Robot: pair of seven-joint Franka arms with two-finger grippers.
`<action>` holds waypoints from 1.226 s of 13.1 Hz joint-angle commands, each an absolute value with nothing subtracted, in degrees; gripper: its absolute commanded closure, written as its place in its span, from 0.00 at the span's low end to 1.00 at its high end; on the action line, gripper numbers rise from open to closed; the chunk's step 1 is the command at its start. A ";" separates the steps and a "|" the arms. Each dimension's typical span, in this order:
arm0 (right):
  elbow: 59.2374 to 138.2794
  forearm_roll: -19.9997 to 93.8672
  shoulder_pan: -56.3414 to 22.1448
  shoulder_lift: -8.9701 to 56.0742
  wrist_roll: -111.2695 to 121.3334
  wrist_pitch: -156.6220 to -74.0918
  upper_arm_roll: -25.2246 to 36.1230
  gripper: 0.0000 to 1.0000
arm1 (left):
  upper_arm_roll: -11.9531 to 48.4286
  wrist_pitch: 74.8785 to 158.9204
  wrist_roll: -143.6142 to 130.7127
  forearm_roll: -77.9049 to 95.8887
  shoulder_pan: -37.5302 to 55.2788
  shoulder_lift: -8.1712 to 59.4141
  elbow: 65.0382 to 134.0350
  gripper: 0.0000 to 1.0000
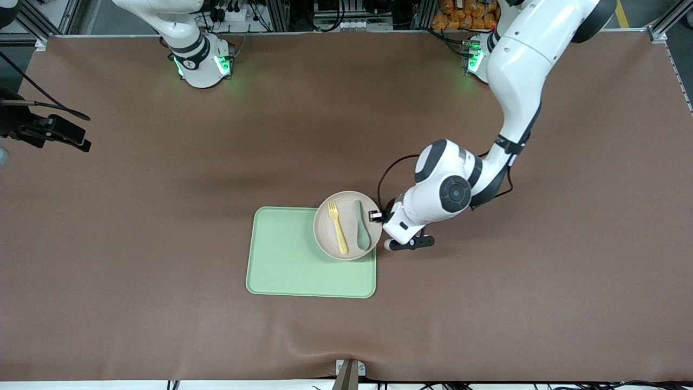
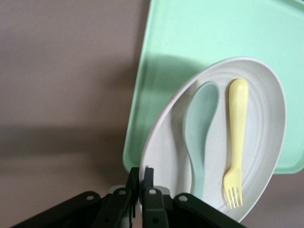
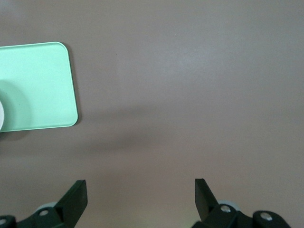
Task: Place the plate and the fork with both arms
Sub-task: 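Carry the plate with the left gripper onto the green tray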
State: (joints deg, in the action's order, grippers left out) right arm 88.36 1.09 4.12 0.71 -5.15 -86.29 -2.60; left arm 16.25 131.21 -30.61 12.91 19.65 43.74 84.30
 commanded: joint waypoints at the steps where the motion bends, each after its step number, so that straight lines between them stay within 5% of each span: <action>1: 87.10 2.02 5.63 1.32 -4.57 -85.34 -3.60 0.00 | 13.10 129.20 -30.77 12.66 23.20 50.34 74.12 1.00; 14: 87.10 2.02 5.63 1.32 -4.57 -85.34 -3.60 0.00 | 14.41 137.63 -27.33 15.03 23.82 59.15 68.91 1.00; 15: 87.10 2.02 5.71 1.32 -4.57 -85.34 -3.60 0.00 | 14.59 137.64 -27.42 15.12 23.73 59.06 68.91 0.84; 16: 87.10 2.02 5.63 1.32 -4.57 -85.34 -3.60 0.00 | 14.76 137.64 -27.68 15.64 23.73 58.45 68.99 0.02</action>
